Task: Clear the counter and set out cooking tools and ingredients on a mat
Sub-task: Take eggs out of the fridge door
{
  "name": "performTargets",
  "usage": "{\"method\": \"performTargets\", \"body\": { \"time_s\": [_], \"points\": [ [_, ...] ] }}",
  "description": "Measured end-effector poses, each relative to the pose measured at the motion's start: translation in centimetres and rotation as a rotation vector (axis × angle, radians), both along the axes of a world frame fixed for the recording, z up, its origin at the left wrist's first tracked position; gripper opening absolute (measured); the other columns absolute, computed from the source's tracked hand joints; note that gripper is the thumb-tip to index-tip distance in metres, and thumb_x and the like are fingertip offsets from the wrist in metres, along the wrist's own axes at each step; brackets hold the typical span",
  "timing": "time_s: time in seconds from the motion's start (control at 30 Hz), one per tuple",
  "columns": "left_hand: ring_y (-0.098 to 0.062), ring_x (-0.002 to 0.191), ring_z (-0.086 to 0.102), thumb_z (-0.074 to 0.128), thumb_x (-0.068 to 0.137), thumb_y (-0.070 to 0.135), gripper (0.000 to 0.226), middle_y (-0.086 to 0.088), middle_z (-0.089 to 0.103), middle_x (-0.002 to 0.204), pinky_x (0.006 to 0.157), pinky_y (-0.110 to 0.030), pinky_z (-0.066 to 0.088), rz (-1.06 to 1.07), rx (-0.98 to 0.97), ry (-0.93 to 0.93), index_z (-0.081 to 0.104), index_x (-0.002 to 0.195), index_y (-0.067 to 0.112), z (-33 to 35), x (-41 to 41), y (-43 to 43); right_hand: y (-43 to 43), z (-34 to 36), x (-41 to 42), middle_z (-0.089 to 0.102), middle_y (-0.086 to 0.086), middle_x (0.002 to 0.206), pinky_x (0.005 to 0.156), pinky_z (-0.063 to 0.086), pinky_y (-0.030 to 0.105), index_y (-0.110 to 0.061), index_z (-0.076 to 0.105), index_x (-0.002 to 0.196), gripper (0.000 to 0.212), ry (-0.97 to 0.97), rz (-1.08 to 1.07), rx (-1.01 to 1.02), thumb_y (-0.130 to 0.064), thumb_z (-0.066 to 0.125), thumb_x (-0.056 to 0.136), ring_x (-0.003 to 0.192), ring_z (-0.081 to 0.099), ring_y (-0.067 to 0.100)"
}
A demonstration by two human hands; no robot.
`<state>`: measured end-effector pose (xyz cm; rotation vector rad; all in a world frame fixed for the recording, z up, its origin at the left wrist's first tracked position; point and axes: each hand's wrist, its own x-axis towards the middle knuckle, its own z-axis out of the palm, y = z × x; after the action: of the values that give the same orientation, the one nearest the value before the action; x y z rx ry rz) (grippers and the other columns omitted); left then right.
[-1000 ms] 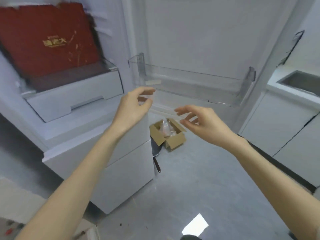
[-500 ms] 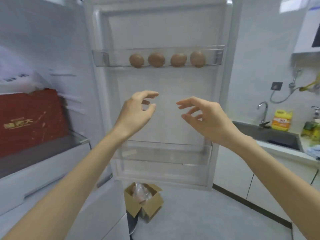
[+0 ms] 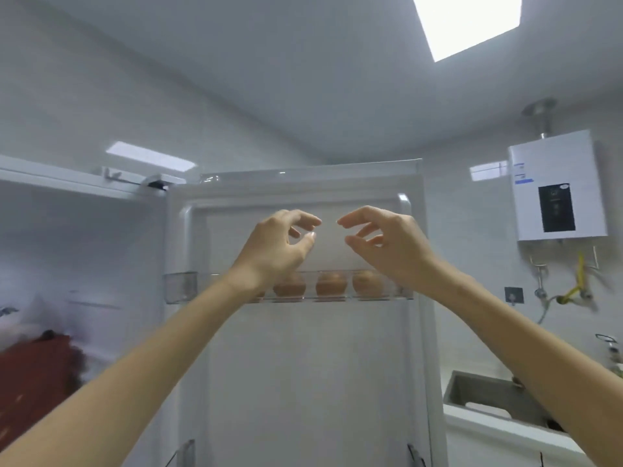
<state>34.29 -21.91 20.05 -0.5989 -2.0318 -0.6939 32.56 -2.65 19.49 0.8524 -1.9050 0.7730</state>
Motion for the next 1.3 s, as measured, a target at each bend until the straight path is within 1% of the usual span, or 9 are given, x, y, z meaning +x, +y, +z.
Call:
{"method": "performTargets", "body": {
  "time_s": [0.2,0.3,0.47,0.67,0.87,1.03,1.1,1.23,1.3],
  "points": [
    [-0.013,0.094,0.065,0.073,0.081,0.017,0.031,-0.002,0.069,0.107,0.084,-0.022,0.051,-0.070,-0.121,-0.415,0.066,0.111,0.017,2.9,-4.2,0.2,0.6,3.3,-4.0,0.062,-0.001,0.109,0.084,0.051,0.029,-0.026,0.063,0.113,0.037,-0.356,-0.417,0.383,-0.032,0.073,0.078,0.092,0.061,0.017],
    [-0.012,0.098,0.063,0.076,0.079,0.025,0.041,0.002,0.068,0.108,0.085,-0.023,0.049,-0.061,-0.241,-0.633,0.063,0.117,0.018,3.4,-5.8,0.7,0.7,4.0,-4.7,0.064,0.001,0.107,0.083,0.056,0.030,-0.022,0.063,0.113,0.038,-0.601,-0.555,0.515,-0.034,0.071,0.077,0.092,0.066,0.021],
    [-0.014,0.106,0.064,0.081,0.070,0.041,0.048,0.001,0.068,0.116,0.087,-0.024,0.053,0.061,-0.380,-0.789,0.069,0.113,0.024,3.3,-8.2,1.8,0.5,4.8,-5.0,0.072,0.007,0.089,0.074,0.058,0.024,-0.003,0.071,0.103,0.040,-0.888,-0.427,0.518,-0.033,0.077,0.077,0.074,0.069,0.018],
    [-0.011,0.079,0.067,0.084,0.069,0.029,0.036,0.001,0.072,0.091,0.072,-0.023,0.054,0.030,-0.451,-0.911,0.072,0.100,0.015,3.6,-8.3,2.1,0.8,4.6,-5.4,0.070,0.007,0.072,0.080,0.059,0.031,-0.001,0.068,0.087,0.023,-0.970,-0.331,0.452,-0.017,0.079,0.075,0.067,0.068,0.018],
    [-0.013,0.065,0.059,0.085,0.061,0.043,0.033,0.005,0.064,0.071,0.063,-0.021,0.048,0.116,-0.432,-0.790,0.074,0.080,0.018,3.0,-8.4,2.1,0.8,4.4,-5.5,0.069,0.006,0.068,0.076,0.059,0.028,-0.003,0.067,0.081,0.022,-0.945,-0.327,0.431,-0.019,0.080,0.073,0.061,0.067,0.017],
    [-0.010,0.070,0.061,0.086,0.062,0.040,0.037,0.005,0.073,0.080,0.068,-0.022,0.049,0.102,-0.262,-0.655,0.075,0.089,0.018,2.2,-8.3,1.1,1.4,3.8,-5.9,0.054,-0.002,0.050,0.046,0.039,0.018,-0.011,0.058,0.061,0.029,-0.795,-0.367,0.411,-0.028,0.078,0.072,0.047,0.051,0.014],
    [-0.003,0.070,0.063,0.087,0.063,0.033,0.040,0.003,0.073,0.085,0.071,-0.020,0.050,0.094,-0.162,-0.555,0.072,0.097,0.017,2.1,-8.0,1.0,1.8,3.7,-5.9,0.049,-0.002,0.055,0.049,0.035,0.021,-0.013,0.058,0.060,0.029,-0.675,-0.368,0.389,-0.033,0.076,0.070,0.053,0.045,0.015],
    [-0.003,0.080,0.064,0.089,0.053,0.044,0.053,0.008,0.071,0.085,0.078,-0.023,0.052,0.145,0.028,-0.279,0.071,0.098,0.022,2.0,-7.0,1.2,3.1,3.8,-4.9,0.071,0.004,0.073,0.060,0.055,0.019,-0.011,0.075,0.078,0.016,-0.429,-0.229,0.182,-0.025,0.076,0.070,0.064,0.064,0.011],
    [-0.004,0.082,0.065,0.089,0.051,0.046,0.050,0.009,0.072,0.087,0.081,-0.026,0.053,0.123,0.103,-0.175,0.070,0.093,0.027,1.9,-6.0,1.7,3.9,3.8,-4.2,0.072,0.001,0.080,0.062,0.053,0.015,-0.014,0.076,0.088,0.023,-0.314,-0.222,0.078,-0.027,0.078,0.069,0.071,0.065,0.007]
  ]
}}
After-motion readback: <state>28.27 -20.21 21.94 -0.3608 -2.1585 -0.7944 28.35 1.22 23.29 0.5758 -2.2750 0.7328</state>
